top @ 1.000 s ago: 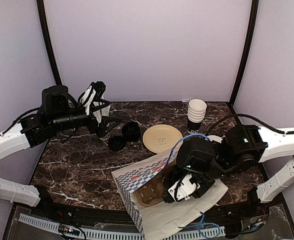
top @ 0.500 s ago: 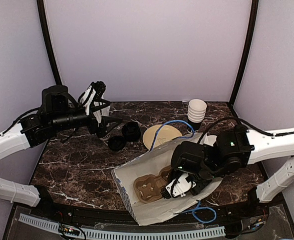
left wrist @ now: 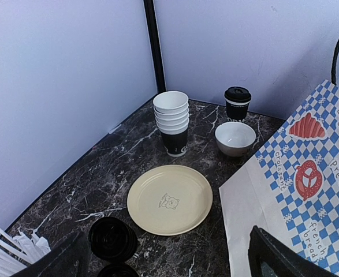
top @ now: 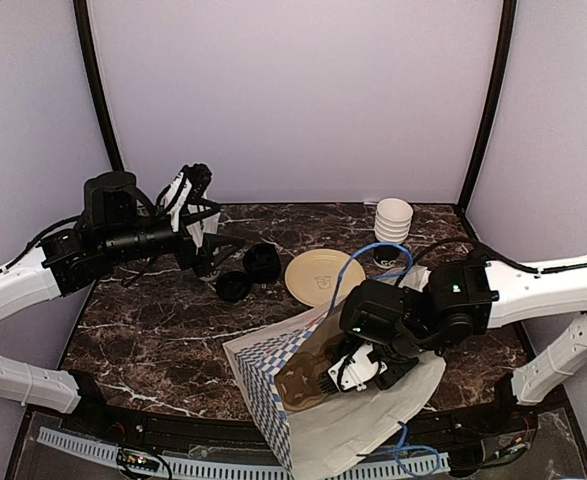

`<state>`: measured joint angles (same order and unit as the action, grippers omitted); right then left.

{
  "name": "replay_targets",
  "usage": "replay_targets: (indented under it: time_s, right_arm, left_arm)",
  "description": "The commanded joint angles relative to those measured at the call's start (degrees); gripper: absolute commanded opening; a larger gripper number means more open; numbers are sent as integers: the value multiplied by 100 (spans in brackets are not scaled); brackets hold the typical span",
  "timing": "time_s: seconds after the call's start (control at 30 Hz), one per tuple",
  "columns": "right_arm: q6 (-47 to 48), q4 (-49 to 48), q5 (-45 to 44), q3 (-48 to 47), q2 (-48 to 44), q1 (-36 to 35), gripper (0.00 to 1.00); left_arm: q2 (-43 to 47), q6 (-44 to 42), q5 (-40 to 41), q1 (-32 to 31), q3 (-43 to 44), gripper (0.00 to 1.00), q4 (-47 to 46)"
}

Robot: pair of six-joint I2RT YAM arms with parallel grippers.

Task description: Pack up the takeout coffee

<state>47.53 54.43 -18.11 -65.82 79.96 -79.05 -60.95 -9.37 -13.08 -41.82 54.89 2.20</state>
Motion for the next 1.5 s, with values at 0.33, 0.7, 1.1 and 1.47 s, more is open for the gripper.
replay_targets:
  time_s: [0.33, 0.7, 1.1, 1.47]
  right_arm:
    - [114, -182, 708, 164, 492, 612, 52]
    - [390, 823, 1967, -506, 1449, 1028, 52]
    - [2, 1563, 2253, -2139, 2703, 1700, 52]
    - [-458, 713, 1375, -2285, 2644, 1919, 52]
  left_arm:
    - [35, 58, -116, 34, -150, 98, -182]
    - [22, 54, -107, 38, -149, 98, -176]
    - [48, 40, -52, 33, -183, 98, -170]
    - [-25, 85, 33, 38, 67, 98, 126]
